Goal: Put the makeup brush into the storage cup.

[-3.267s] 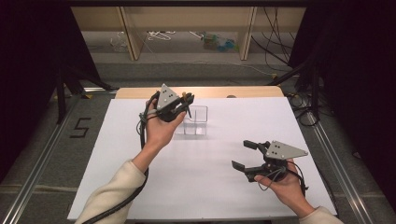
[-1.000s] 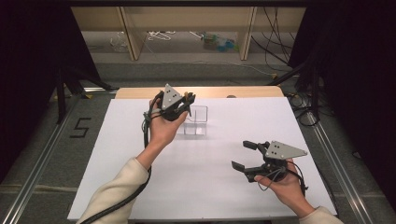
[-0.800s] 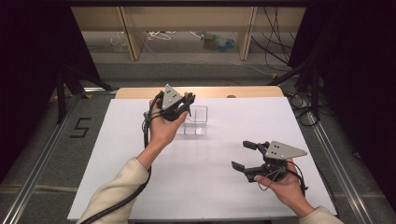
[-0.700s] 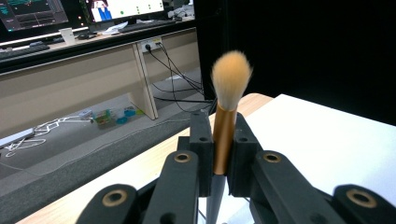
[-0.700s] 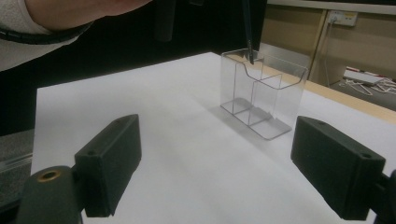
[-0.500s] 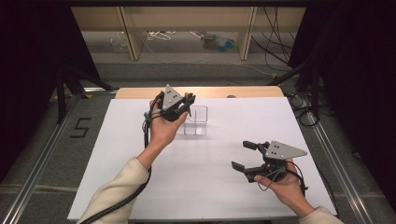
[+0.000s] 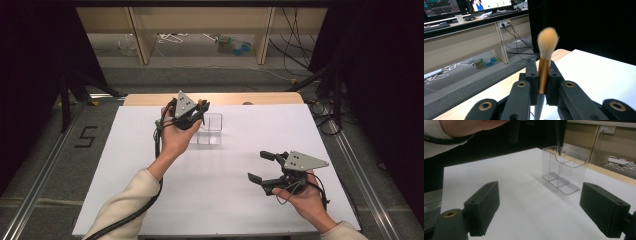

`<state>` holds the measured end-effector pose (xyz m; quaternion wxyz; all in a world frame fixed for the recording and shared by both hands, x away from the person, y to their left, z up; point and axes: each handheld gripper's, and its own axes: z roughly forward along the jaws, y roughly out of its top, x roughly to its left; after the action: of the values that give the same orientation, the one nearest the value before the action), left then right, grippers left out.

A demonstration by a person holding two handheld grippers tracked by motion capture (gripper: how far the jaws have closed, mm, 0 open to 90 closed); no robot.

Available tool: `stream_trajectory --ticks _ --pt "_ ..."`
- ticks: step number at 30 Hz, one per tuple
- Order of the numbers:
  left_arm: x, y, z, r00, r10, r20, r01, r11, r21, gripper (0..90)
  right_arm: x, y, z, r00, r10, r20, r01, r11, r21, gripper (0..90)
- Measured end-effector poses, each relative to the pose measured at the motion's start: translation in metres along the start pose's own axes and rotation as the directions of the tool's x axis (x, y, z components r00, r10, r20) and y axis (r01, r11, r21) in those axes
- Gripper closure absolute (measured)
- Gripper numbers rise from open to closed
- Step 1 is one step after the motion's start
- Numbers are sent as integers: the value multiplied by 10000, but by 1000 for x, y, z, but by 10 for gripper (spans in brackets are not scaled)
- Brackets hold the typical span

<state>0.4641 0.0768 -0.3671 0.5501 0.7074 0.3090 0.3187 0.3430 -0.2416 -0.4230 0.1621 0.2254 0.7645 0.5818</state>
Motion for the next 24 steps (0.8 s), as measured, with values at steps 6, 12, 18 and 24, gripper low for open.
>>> stream_trajectory --ticks 6,12,18,24 --pt "1 -1 1 10000 21 -15 -21 10000 11 829 0 0 0 10000 1 -2 -1 10000 -3 171" --pt "1 -2 2 10000 15 -25 -15 10000 -15 829 0 0 1 10000 5 -10 -5 10000 -45 171" --pt "2 -4 3 10000 83 -35 -83 10000 -9 829 0 0 1 10000 20 -15 -20 10000 -36 171" --pt "2 -5 5 10000 89 -40 -89 10000 -17 829 0 0 1 10000 23 -23 -23 10000 -36 171"
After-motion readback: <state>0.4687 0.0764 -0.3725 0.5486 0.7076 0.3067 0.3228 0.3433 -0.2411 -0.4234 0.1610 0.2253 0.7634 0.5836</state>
